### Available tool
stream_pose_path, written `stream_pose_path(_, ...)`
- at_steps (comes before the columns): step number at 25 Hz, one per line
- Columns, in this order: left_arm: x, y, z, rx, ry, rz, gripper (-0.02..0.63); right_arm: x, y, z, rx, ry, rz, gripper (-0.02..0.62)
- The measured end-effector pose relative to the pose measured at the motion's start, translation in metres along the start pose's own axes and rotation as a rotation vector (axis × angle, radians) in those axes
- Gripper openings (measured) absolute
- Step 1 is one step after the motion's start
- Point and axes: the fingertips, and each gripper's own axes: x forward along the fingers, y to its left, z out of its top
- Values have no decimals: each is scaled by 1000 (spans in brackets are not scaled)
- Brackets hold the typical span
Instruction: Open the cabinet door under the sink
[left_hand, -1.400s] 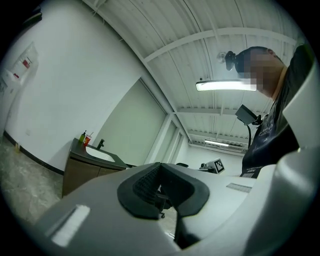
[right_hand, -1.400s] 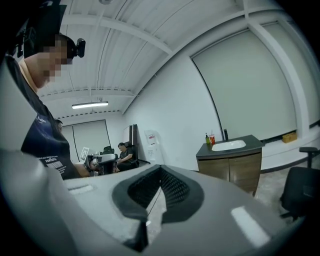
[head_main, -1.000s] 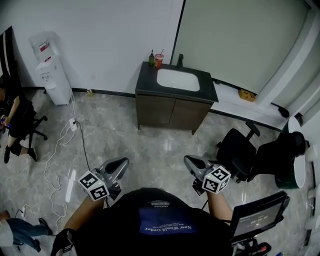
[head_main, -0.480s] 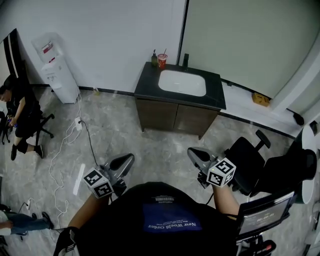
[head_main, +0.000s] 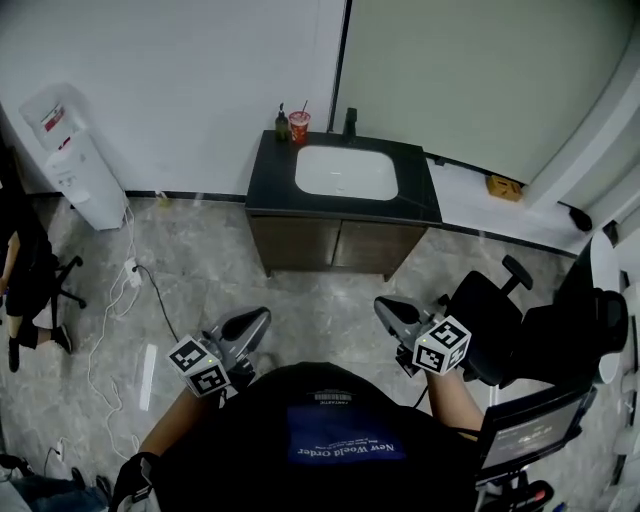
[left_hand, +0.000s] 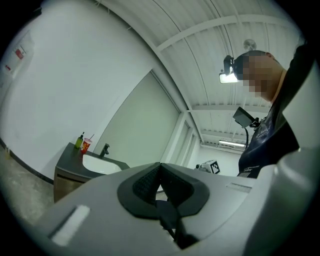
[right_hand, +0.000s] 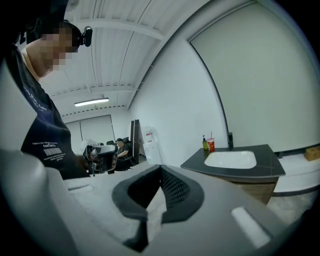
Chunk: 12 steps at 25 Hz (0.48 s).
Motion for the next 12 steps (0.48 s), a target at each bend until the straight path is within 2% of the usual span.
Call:
stream_pose_path(8, 27, 104, 53, 21, 36, -112, 3, 81, -31, 44, 15, -37, -144, 1)
stream_pose_path(12, 43, 149, 61, -13, 63, -128, 3, 120, -43, 53, 19, -29, -161, 1)
